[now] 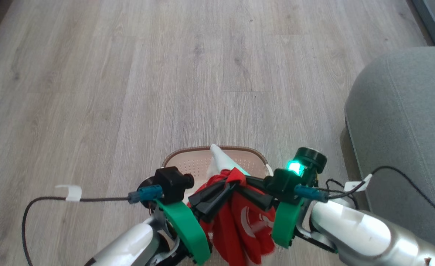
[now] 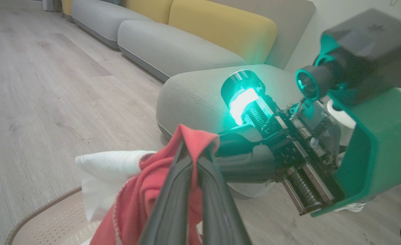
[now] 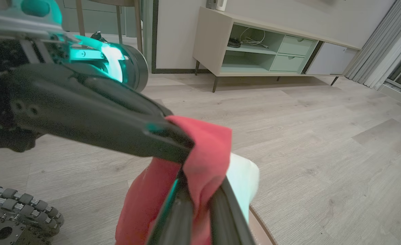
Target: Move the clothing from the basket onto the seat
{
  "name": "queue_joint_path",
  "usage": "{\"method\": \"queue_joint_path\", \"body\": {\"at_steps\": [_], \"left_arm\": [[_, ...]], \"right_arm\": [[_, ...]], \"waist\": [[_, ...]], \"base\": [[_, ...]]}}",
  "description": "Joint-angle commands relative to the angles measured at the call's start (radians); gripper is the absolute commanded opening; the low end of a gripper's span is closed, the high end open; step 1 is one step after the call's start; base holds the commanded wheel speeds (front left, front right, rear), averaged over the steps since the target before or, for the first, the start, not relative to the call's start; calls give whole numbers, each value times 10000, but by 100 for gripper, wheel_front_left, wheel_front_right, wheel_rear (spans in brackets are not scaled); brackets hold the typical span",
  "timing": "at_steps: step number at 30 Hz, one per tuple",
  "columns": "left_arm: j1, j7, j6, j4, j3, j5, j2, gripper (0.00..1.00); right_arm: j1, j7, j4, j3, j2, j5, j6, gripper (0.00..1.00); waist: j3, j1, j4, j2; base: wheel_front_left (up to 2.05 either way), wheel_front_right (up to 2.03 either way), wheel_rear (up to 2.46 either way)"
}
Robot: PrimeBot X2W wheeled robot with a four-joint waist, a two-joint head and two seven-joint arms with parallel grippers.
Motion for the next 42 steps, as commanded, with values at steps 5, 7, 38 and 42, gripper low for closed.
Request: {"method": "queue_joint_path", "body": {"at_steps": [5,7,38,42], "left_arm": [[-816,-469,-14,-119,322,-139,265,64],[-859,-615,-14,11,330,-76,271,100],[-804,-1644,1,957,680,1185,-1008,100],[-939,-1645,-8,807,570,1376,-1079,100]], "right_arm": [[-311,-94,-269,-174,-282,369,-4,0],[-252,-94,-250,-340,-375,404,-4,0],[364,-94,-893,-3683,-953,-397,-4,0],[383,-94,-978,-4175,-961,-459,-4,0]], "waist": [[184,0,-73,0],[255,0,-93,0],[883,0,-2975,0],[1249,0,-3643,0]], "base": [[0,0,0],[0,0,0],[0,0,0],[0,0,0]]}}
